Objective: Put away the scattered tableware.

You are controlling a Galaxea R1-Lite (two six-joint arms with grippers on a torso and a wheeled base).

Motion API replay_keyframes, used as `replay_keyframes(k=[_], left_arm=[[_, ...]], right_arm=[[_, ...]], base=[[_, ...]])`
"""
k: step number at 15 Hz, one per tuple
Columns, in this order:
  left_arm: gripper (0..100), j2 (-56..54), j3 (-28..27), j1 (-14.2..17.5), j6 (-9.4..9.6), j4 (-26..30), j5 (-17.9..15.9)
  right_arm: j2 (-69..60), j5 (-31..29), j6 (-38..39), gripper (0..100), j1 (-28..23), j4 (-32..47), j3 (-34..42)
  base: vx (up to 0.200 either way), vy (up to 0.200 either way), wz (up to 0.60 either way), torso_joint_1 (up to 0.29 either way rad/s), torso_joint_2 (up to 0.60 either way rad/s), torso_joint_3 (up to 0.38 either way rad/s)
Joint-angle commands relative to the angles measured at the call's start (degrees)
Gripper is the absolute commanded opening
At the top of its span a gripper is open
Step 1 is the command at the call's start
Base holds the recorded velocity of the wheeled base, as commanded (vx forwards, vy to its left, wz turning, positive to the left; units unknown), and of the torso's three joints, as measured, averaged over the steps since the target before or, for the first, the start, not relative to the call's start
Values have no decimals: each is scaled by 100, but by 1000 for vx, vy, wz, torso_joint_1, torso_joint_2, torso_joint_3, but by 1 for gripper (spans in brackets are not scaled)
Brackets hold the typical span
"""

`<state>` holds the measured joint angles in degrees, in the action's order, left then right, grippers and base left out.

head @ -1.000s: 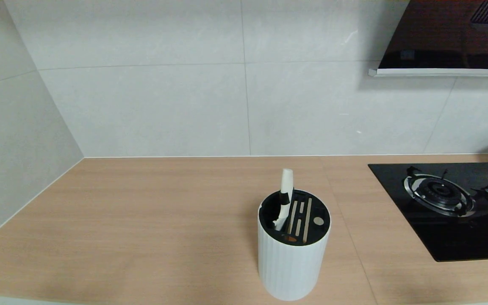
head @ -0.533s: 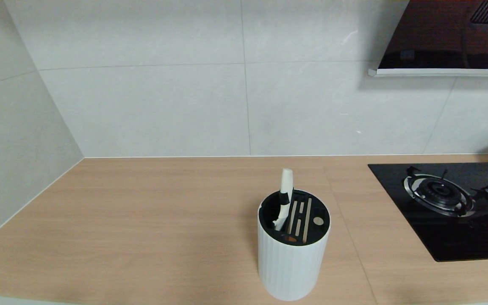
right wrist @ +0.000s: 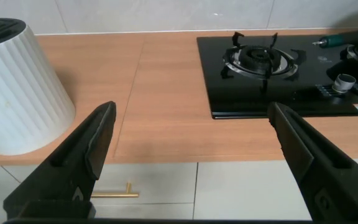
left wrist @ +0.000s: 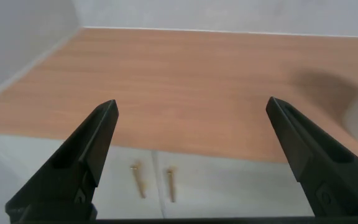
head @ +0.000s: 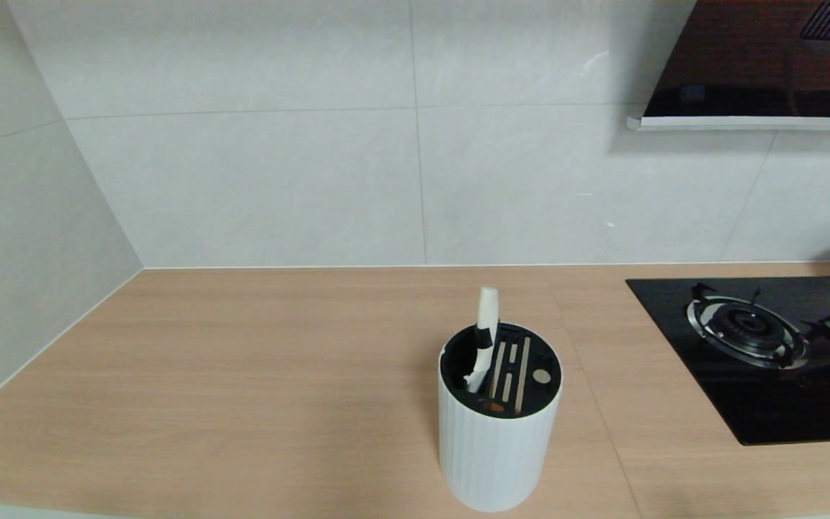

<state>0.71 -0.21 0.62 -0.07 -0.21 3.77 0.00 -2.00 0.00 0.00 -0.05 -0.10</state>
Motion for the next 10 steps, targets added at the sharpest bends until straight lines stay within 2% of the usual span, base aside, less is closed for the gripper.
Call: replay_keyframes(k=[1, 2, 10], left_arm=[[100, -71, 21, -36, 86, 12, -245], [100, -71, 21, -36, -1, 12, -236], [100, -71, 21, -36, -1, 12, -236]], right_arm=[[9, -2, 0, 100, 0, 14, 1], [9, 7, 0, 100, 0, 14, 1], [9, -2, -9, 100, 0, 14, 1]], base=[[0, 0, 0, 0, 0, 0], [0, 0, 0, 0, 0, 0], [0, 0, 0, 0, 0, 0]])
